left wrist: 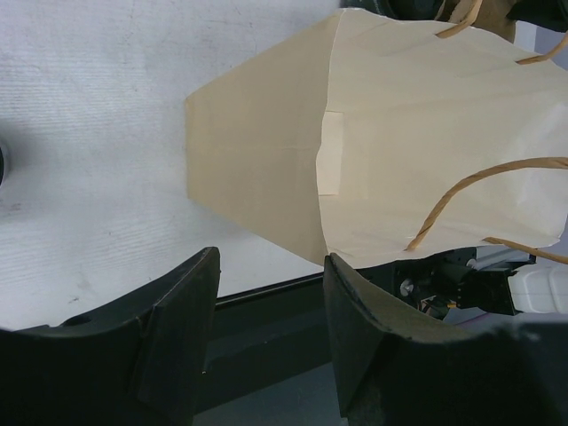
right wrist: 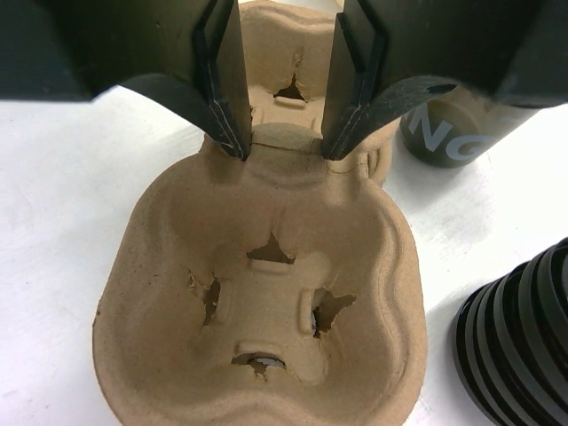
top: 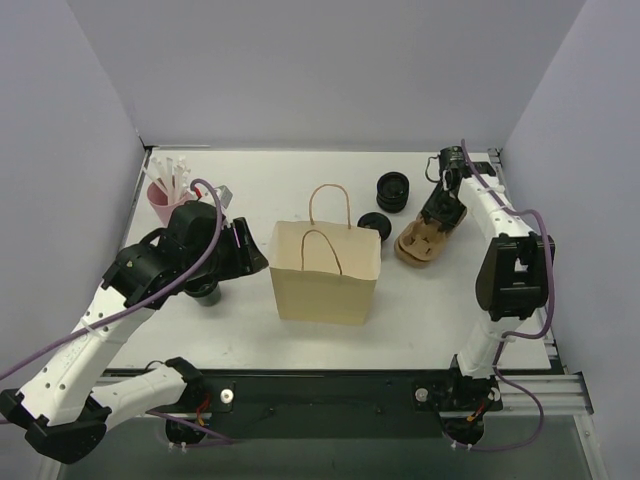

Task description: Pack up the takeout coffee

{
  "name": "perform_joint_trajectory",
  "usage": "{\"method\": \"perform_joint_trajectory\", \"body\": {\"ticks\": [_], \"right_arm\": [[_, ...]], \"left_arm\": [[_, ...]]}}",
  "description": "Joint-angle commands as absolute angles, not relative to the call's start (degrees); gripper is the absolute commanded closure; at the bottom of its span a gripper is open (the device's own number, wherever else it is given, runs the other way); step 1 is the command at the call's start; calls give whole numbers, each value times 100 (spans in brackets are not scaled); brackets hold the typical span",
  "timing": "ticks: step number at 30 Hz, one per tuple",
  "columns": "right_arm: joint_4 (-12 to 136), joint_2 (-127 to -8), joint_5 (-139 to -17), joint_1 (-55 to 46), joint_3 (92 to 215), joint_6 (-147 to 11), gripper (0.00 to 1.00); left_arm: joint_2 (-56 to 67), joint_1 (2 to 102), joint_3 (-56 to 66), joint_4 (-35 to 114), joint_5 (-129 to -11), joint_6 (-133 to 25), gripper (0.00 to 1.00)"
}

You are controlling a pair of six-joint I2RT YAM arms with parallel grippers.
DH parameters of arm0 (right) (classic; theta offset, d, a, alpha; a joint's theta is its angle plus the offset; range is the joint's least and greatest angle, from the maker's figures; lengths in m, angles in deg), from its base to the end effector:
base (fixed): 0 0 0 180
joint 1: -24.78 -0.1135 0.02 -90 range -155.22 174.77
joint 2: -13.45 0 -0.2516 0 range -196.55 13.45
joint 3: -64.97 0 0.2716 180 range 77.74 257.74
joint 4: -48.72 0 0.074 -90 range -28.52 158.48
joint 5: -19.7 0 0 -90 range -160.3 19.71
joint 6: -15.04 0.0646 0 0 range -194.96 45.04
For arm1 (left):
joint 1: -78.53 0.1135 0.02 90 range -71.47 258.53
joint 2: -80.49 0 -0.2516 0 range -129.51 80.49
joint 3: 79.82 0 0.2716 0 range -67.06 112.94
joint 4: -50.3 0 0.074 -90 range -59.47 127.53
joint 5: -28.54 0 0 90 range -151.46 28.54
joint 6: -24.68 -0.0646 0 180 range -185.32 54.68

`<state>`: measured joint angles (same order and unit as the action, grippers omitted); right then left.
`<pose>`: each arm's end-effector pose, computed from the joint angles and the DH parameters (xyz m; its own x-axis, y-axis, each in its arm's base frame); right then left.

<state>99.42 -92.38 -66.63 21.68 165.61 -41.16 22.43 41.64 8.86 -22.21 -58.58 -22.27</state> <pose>0.4364 0.0195 0.2163 -0.6971 0.5182 -0.4955 0.4449 0.8546 0.2679 0.1809 -0.1317 0.3729 -0.7791 -0.2677 -0.5669 0.0517 0.8737 -0.4837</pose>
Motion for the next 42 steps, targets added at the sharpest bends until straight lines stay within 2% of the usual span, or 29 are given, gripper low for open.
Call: {"method": "perform_joint_trajectory", "body": {"ticks": [1,9,15,22,28,34,39,42], "right_arm": [[10419,-8703,-6511,2144,16835,-4419,74],[10841,-7876,-6519,2091,17371,-5034,75],[10956,-7120,-7098,1880,18081,-5737,76],[10746,-6443,-8021,870,18829,-6853,76],[10508,-6416,-9031,-44,18892,-7443,75],[10429,-6697,-9279,-765,18866,-7944,75],[10349,-6943,-9508,-1090,18795,-8164,75],[10332,-7040,-9526,-1319,18822,-8269,75]], "left_arm": [[2354,4205,950,-2144,-5891,-2172,40],[2284,4205,1151,-2161,-5821,-2312,40],[2090,4205,1521,-2285,-5777,-2489,40],[1976,4205,1512,-2144,-5996,-2480,40],[1739,4205,1442,-2232,-6084,-2462,40],[1756,4205,1407,-2065,-6084,-2445,42],[1730,4214,1284,-1846,-6128,-2489,48],[1695,4214,1249,-1722,-6146,-2506,54]]}}
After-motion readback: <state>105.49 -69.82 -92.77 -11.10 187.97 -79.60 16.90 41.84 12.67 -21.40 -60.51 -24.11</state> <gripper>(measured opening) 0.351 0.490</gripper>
